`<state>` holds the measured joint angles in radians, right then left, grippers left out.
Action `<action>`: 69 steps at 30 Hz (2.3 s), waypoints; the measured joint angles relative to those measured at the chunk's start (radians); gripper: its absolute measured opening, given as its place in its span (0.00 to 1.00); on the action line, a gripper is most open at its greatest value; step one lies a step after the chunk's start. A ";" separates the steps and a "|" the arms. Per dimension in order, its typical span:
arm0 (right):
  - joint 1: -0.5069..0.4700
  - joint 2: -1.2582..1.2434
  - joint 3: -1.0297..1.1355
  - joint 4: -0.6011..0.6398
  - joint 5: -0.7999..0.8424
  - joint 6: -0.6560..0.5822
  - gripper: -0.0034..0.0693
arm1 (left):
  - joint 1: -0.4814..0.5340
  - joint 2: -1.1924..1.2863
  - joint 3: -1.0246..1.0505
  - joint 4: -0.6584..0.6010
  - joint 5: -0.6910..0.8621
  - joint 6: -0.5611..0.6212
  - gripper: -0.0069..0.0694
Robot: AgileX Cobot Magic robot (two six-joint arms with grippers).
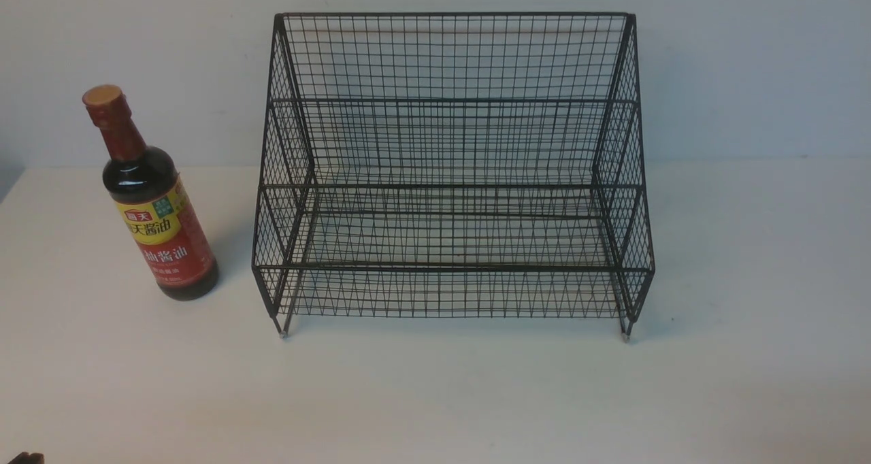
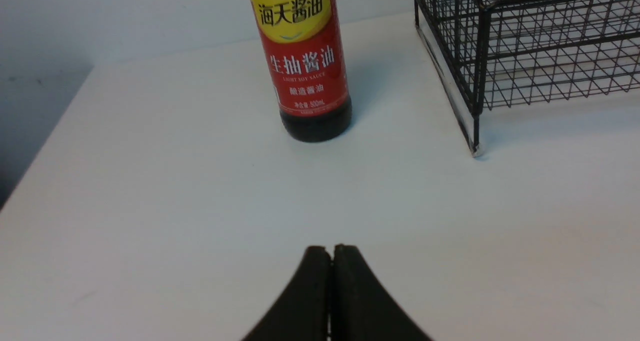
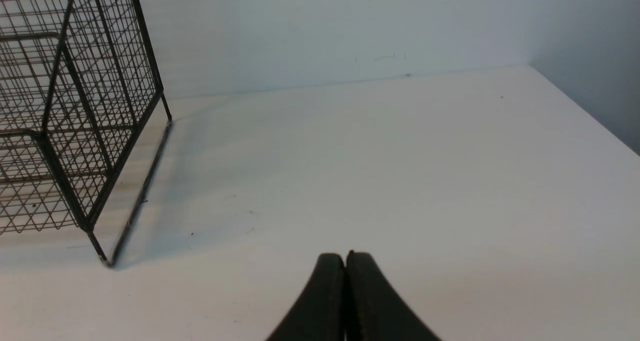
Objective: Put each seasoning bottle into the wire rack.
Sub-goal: Use the left arm to grab the condiment bottle closest to it
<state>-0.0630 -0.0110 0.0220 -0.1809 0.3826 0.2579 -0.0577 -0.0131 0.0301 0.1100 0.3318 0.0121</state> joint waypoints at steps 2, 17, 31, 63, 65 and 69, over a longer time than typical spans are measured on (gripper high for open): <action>0.000 0.000 0.000 0.000 0.000 0.000 0.03 | 0.000 0.000 0.000 0.002 -0.057 -0.004 0.07; 0.000 0.000 0.000 0.000 0.000 0.001 0.03 | 0.000 0.000 0.000 -0.083 -0.627 -0.082 0.07; 0.000 0.000 0.000 0.000 0.000 0.001 0.03 | 0.000 0.620 -0.251 -0.265 -0.857 -0.049 0.07; 0.000 0.000 0.000 0.000 0.000 0.020 0.03 | 0.003 1.467 -0.588 -0.402 -1.125 0.085 0.76; 0.000 0.000 0.000 0.000 0.000 0.020 0.03 | 0.003 1.480 -0.612 -0.394 -1.115 0.095 0.77; 0.000 0.000 0.000 0.000 0.000 0.020 0.03 | 0.003 1.511 -0.660 -0.384 -1.087 0.101 0.78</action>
<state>-0.0630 -0.0110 0.0220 -0.1809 0.3826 0.2776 -0.0542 1.4977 -0.6295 -0.2745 -0.7547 0.1132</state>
